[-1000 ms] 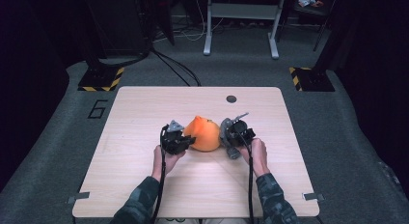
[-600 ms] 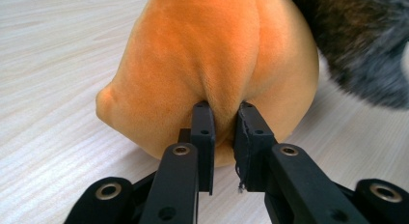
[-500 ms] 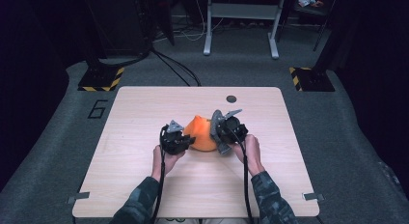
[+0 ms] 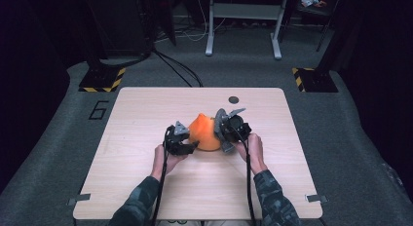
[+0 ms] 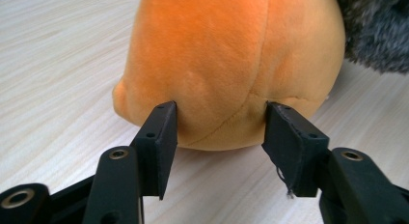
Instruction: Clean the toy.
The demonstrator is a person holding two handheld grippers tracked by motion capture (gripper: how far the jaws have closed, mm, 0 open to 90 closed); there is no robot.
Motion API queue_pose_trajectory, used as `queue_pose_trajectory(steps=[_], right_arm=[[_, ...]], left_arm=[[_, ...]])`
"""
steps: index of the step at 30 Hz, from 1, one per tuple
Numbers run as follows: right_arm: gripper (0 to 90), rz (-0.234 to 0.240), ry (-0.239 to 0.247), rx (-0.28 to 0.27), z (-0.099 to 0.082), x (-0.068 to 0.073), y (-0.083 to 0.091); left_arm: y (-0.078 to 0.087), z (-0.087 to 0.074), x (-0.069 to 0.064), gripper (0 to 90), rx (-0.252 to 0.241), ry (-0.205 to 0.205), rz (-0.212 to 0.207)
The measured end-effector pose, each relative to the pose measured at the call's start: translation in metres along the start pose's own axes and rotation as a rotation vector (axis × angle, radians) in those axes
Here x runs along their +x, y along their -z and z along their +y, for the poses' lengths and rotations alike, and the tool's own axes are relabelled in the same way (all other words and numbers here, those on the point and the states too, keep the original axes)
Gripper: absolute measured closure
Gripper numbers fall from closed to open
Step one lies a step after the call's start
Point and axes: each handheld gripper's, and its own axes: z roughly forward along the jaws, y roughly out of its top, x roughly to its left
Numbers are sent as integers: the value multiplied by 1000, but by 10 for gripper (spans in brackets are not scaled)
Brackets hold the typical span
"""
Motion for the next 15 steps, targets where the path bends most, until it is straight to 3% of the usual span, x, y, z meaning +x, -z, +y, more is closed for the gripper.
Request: queue_pose_trajectory(steps=[7,15], right_arm=[[712,-4,-23,-16,-3,-4,2],[712,-18,-33,-41,-5,-8,18]], left_arm=[[-2,1,-3,748,-12,27,3],[7,5,-4,821,-34,110,-58]])
